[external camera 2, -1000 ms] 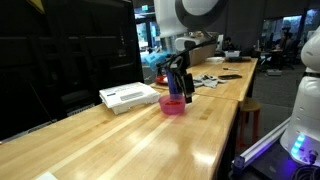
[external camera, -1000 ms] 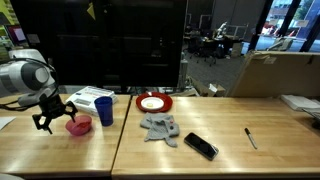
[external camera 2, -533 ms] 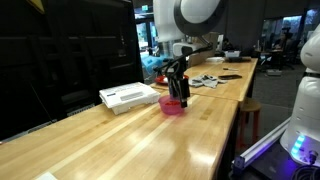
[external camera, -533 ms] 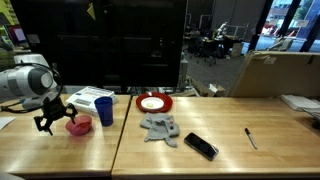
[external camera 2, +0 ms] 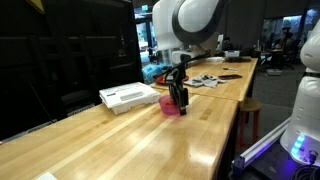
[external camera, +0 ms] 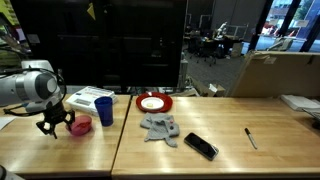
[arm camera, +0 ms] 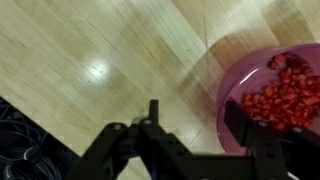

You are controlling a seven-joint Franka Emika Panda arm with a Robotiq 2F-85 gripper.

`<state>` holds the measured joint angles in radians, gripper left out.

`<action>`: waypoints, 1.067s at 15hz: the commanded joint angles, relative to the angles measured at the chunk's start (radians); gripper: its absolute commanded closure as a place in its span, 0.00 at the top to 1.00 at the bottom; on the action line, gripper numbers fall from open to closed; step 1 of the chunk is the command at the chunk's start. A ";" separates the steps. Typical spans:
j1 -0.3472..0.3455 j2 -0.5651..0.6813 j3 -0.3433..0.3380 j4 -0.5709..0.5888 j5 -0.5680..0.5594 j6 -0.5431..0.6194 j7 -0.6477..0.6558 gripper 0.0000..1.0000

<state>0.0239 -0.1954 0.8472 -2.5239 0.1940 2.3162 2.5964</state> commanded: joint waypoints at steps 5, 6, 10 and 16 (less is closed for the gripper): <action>0.097 0.045 -0.105 0.002 -0.049 0.019 0.004 0.06; 0.118 0.039 -0.130 0.003 -0.052 0.015 -0.004 0.01; 0.193 0.004 -0.211 0.023 -0.073 -0.020 -0.014 0.02; 0.267 -0.051 -0.287 0.031 -0.092 -0.040 -0.012 0.01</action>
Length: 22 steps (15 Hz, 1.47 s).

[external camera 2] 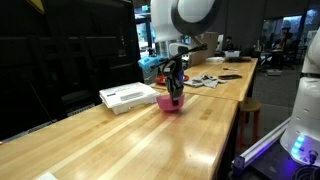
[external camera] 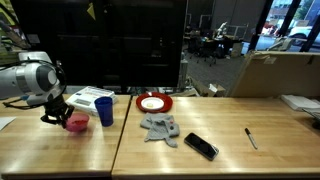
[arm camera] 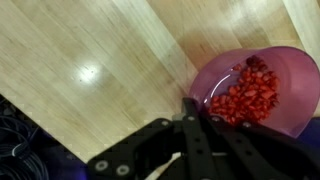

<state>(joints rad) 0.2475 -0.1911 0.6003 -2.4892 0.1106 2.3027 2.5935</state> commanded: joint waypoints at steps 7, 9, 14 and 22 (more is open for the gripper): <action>0.075 -0.140 -0.074 0.011 -0.066 -0.078 0.002 0.01; 0.076 -0.184 -0.078 0.000 -0.086 -0.065 0.006 0.01; 0.067 -0.250 -0.086 -0.006 -0.134 -0.029 -0.013 0.01; 0.026 -0.264 -0.107 -0.033 -0.234 0.114 -0.074 0.01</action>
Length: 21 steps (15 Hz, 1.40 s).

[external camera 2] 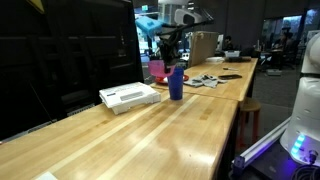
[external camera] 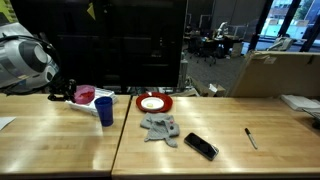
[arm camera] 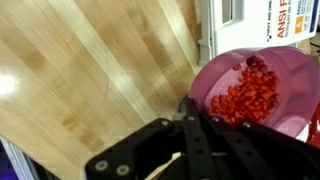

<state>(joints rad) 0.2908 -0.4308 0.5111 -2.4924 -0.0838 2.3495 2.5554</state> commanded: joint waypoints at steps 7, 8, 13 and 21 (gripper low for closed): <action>-0.072 -0.002 -0.042 -0.074 -0.066 0.242 -0.118 0.01; -0.077 -0.001 -0.042 -0.077 -0.063 0.254 -0.131 0.01; -0.109 -0.005 -0.036 -0.081 -0.071 0.316 -0.180 0.01; -0.161 -0.020 -0.017 -0.124 -0.075 0.501 -0.203 0.01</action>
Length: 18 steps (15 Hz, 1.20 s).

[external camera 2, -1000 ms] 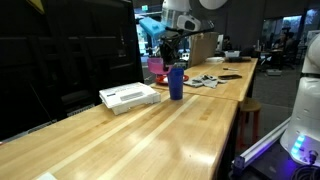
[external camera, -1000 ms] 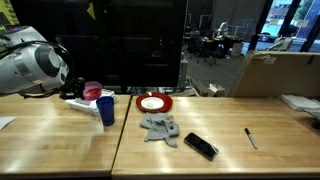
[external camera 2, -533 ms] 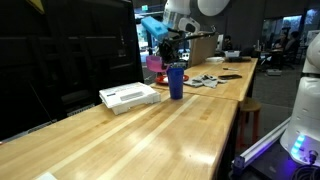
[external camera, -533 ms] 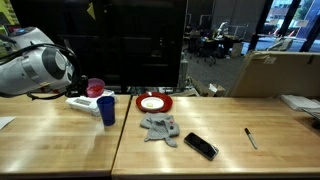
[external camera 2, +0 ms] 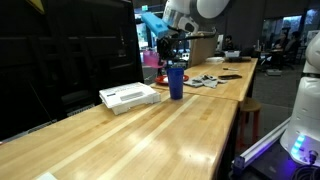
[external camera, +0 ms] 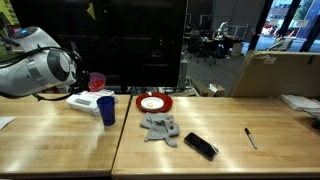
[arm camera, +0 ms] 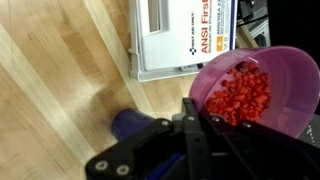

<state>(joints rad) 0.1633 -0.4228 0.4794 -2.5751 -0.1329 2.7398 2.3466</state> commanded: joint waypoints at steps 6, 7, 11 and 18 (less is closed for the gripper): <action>-0.090 -0.036 0.049 -0.099 -0.025 0.268 0.023 0.01; -0.094 -0.039 0.054 -0.104 -0.022 0.273 0.022 0.01; -0.110 -0.063 0.079 -0.123 -0.013 0.279 0.035 0.01; -0.106 -0.051 0.096 -0.121 0.002 0.246 0.059 0.04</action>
<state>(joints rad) 0.0575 -0.4738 0.5758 -2.6957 -0.1314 2.9852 2.4063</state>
